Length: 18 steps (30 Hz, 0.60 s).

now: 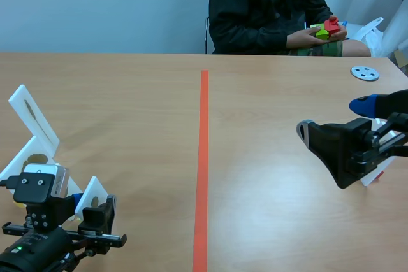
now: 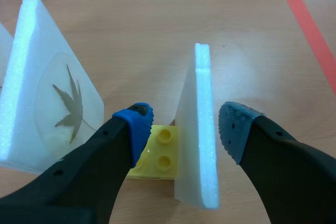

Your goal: Sort the leaf by its shape. The table is split by an orange tape line. A compound leaf with several leaflets goes to the left side, a simple leaf with one blade goes to the right side. Return to the home posture when a red brick is placed on the table.

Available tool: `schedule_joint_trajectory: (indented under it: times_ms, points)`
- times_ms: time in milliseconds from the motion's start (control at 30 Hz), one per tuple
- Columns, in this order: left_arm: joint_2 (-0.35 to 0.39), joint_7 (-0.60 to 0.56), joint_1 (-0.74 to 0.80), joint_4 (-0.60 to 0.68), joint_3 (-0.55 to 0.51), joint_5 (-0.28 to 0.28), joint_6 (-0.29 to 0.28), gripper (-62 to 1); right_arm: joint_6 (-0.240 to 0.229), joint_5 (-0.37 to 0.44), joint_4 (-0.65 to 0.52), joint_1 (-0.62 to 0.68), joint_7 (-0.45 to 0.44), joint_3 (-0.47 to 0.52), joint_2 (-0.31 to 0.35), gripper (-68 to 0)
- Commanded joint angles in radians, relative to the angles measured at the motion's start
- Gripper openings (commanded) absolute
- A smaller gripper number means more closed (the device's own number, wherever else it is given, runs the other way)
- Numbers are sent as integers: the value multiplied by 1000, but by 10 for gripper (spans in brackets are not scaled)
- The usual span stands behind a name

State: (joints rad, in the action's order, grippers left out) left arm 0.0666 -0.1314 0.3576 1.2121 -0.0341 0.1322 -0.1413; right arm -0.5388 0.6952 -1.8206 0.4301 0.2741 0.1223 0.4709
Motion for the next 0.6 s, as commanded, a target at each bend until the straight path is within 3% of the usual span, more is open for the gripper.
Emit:
schedule_joint_trajectory:
  times_ms: [0, 567]
  points:
    - [-2, -11, 8, 17, -2, 6, 0, -296, 0, 4, -14, -12, -15, 12, 0, 4]
    - [-2, 59, 30, 232, -2, 10, -3, -296, 0, 4, -14, -12, -15, 12, 0, 4]
